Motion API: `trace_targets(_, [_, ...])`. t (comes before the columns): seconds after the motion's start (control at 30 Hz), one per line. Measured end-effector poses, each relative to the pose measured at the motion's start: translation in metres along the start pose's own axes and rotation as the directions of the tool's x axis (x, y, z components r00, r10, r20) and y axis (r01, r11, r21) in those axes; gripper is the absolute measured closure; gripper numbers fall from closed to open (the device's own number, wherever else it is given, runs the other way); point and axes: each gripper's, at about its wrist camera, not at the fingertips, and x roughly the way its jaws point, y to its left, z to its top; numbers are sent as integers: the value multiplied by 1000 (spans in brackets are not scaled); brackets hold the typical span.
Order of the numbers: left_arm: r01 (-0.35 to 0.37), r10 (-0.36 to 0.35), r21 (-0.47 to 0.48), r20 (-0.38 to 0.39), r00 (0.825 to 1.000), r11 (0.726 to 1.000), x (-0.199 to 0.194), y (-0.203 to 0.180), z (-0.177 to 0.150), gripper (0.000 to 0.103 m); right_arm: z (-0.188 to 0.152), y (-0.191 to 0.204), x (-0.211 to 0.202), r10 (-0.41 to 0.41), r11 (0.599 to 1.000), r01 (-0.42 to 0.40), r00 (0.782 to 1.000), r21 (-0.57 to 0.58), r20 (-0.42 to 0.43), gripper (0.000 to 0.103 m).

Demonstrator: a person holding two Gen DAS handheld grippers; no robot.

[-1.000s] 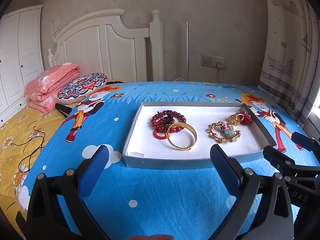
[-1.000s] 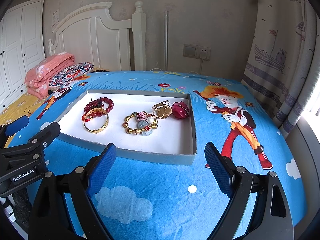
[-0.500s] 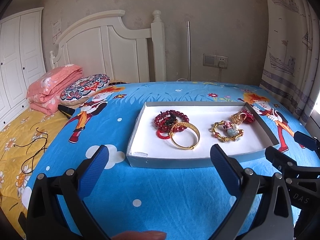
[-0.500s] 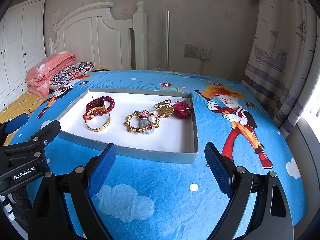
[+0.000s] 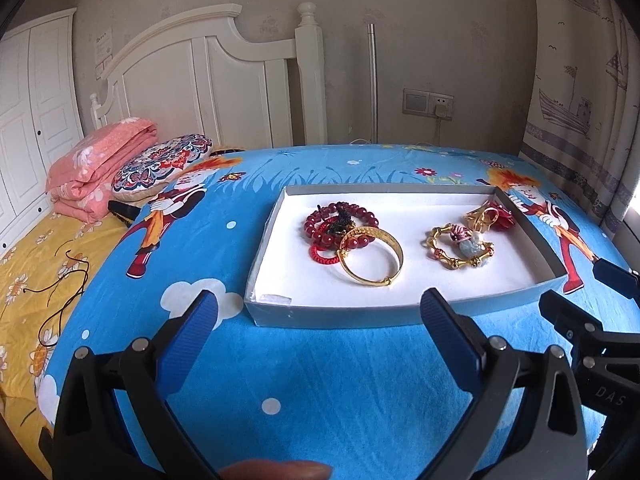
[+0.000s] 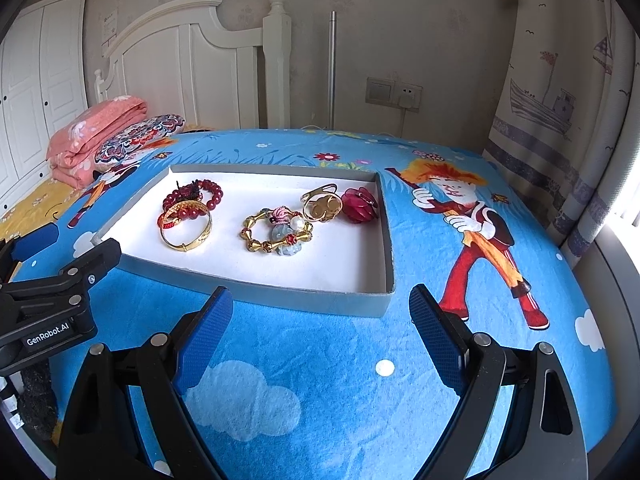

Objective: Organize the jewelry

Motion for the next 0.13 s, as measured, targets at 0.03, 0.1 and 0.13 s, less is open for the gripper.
trace_targets(0.03, [-6, 6, 0, -1, 1000, 1000, 0, 1, 0, 5, -1, -1, 2, 2, 1000, -2, 1000, 4, -9, 19])
trace_targets(0.1, [-3, 3, -4, -21, 1000, 1000, 2, 5, -1, 5, -2, -3, 4, -2, 1000, 2, 1000, 3, -20, 19])
trace_targets(0.13, [4, -4, -4, -35, 999, 1000, 2, 8, -1, 5, -3, -5, 5, -7, 1000, 7, 1000, -1, -25, 19])
